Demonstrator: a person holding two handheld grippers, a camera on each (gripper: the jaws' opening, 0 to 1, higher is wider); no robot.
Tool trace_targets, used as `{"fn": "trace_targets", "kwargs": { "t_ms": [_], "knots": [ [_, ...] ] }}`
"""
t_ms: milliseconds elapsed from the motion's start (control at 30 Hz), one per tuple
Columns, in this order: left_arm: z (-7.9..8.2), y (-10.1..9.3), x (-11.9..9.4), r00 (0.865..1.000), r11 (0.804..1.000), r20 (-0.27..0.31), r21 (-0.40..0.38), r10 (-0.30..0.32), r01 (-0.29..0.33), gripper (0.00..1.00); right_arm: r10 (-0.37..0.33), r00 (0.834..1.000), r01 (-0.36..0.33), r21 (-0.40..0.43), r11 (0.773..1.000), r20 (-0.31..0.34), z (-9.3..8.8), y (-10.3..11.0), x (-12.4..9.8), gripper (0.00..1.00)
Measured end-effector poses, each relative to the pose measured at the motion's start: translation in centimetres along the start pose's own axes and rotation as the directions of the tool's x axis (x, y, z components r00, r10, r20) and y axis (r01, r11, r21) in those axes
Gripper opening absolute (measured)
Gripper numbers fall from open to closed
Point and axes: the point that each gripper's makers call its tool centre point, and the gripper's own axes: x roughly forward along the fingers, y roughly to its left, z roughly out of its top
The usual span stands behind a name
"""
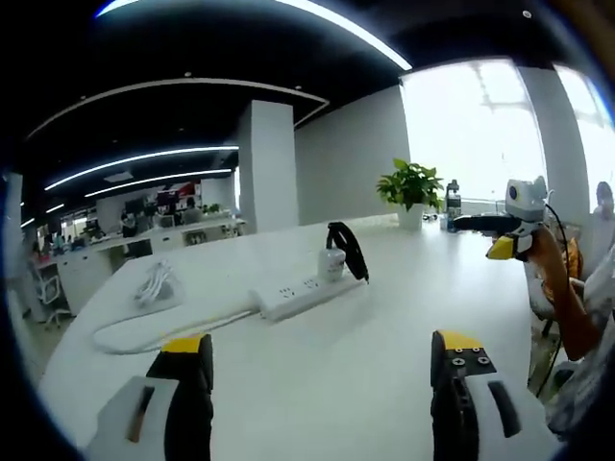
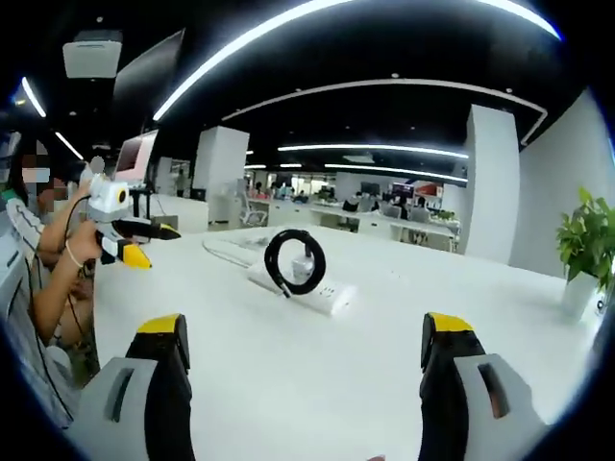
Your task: Straighten the power strip on the desk, plug the charger into it
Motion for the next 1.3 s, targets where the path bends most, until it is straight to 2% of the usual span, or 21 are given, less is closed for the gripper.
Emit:
{"fn": "trace_targets", "kwargs": {
  "t_ms": [267, 600, 833, 1033, 1300],
  "knots": [
    [-1.5, -0.3, -1.1, 1.000, 1.000, -0.007, -0.022, 0.021, -0.022, 0.95, -0.071, 0.997, 0.071, 0.038, 0.997, -0.010, -2.4, -0.2, -2.8, 1.00],
    [-3.5, -0.3, -3.6, 0.998, 0.997, -0.026, -0.032, 0.063, -0.064, 0.95, -0.126, 0.992, 0.127, 0.061, 0.990, -0.022, -4.2, -0.2, -5.0, 1.00],
    [-4.2, -0.3, -4.8, 0.996, 0.995, -0.018, -0.058, 0.082, -0.083, 0.95, -0.146, 0.989, 0.147, 0.075, 0.986, -0.020, -4.6, -0.2, -5.9, 1.00],
    [-4.4, -0.2, -5.2, 0.996, 0.994, -0.018, -0.063, 0.088, -0.089, 0.95, -0.171, 0.985, 0.173, 0.085, 0.981, -0.030, -5.0, -0.8, -6.2, 1.00],
    [-4.5, 0.0, -5.3, 0.995, 0.993, -0.014, -0.070, 0.099, -0.099, 0.95, -0.164, 0.986, 0.167, 0.088, 0.982, -0.039, -5.3, -0.7, -6.1, 1.00]
  ]
}}
